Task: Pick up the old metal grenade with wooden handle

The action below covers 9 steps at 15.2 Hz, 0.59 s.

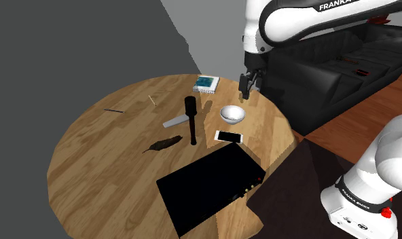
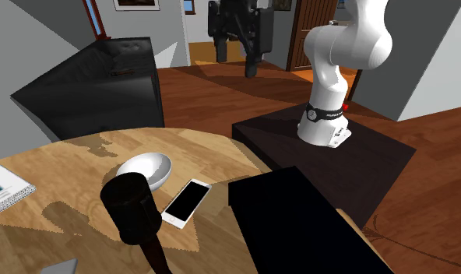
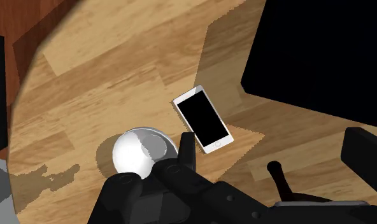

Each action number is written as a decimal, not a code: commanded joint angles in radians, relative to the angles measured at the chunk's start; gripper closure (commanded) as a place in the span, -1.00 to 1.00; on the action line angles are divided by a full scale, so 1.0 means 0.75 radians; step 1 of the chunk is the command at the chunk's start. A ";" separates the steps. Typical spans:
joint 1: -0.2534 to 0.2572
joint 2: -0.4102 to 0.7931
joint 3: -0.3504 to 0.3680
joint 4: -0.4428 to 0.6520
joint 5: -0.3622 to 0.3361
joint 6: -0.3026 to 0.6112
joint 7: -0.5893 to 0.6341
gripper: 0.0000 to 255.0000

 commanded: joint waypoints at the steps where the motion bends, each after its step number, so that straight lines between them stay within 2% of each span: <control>1: 0.005 0.094 0.020 0.052 0.000 0.051 0.031 -1.00; 9: 0.032 0.480 0.083 0.352 -0.038 0.167 0.154 -1.00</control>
